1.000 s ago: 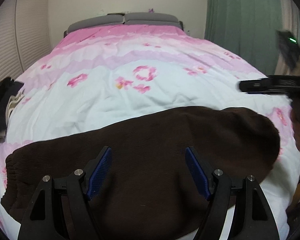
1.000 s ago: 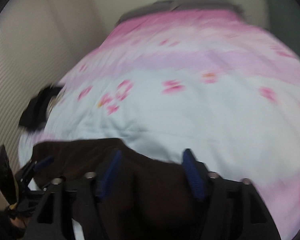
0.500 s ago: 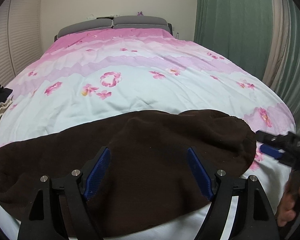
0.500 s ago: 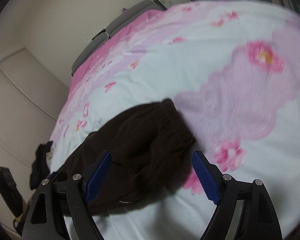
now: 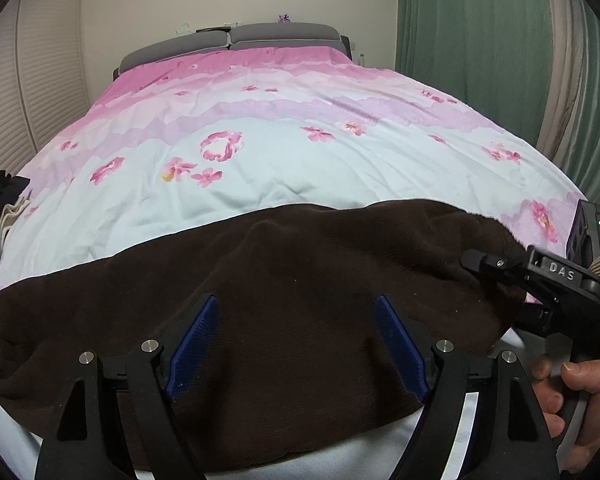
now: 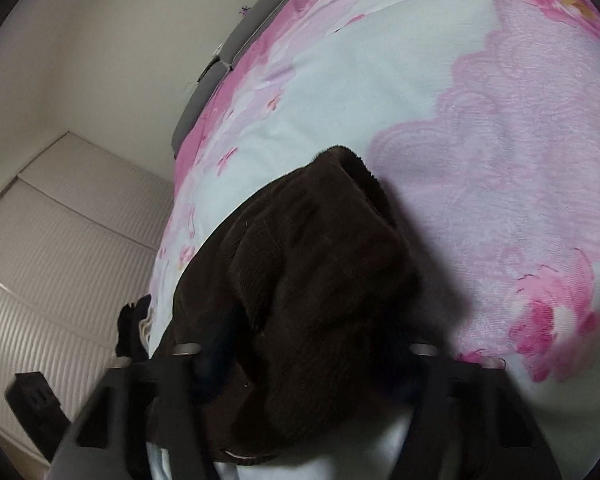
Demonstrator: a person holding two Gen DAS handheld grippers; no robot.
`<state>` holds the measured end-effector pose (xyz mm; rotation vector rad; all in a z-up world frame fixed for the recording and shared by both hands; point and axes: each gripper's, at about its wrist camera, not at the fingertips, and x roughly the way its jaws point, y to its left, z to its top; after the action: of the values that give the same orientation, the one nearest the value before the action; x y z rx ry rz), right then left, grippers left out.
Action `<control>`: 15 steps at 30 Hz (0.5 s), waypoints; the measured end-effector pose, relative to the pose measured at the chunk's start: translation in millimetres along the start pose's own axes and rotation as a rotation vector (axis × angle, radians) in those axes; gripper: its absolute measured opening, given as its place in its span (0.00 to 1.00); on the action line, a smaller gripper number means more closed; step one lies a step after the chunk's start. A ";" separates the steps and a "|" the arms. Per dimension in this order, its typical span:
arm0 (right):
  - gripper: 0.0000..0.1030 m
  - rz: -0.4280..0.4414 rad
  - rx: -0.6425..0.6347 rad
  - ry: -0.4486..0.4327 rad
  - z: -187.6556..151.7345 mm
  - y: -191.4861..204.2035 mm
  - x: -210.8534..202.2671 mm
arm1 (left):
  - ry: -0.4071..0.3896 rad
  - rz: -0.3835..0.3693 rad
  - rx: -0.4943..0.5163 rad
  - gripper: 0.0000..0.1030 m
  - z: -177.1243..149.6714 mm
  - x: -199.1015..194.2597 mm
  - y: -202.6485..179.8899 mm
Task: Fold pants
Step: 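Lift the pant leg end with the right tool while the left tool holds the pants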
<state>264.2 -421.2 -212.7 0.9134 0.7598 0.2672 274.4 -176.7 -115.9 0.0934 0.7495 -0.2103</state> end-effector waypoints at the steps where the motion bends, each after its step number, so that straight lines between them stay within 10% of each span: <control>1: 0.46 0.003 0.000 -0.006 -0.7 0.6 -1.6 | 0.001 0.001 -0.002 0.78 -0.2 -0.2 1.2; 15: 0.38 -0.207 -0.452 -0.207 -16.8 121.4 -41.5 | -0.049 0.046 -0.075 0.79 6.9 -32.3 48.5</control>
<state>235.1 -359.2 -102.9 0.4221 0.5636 0.1488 266.8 -125.5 -88.3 0.0340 0.7047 -0.1403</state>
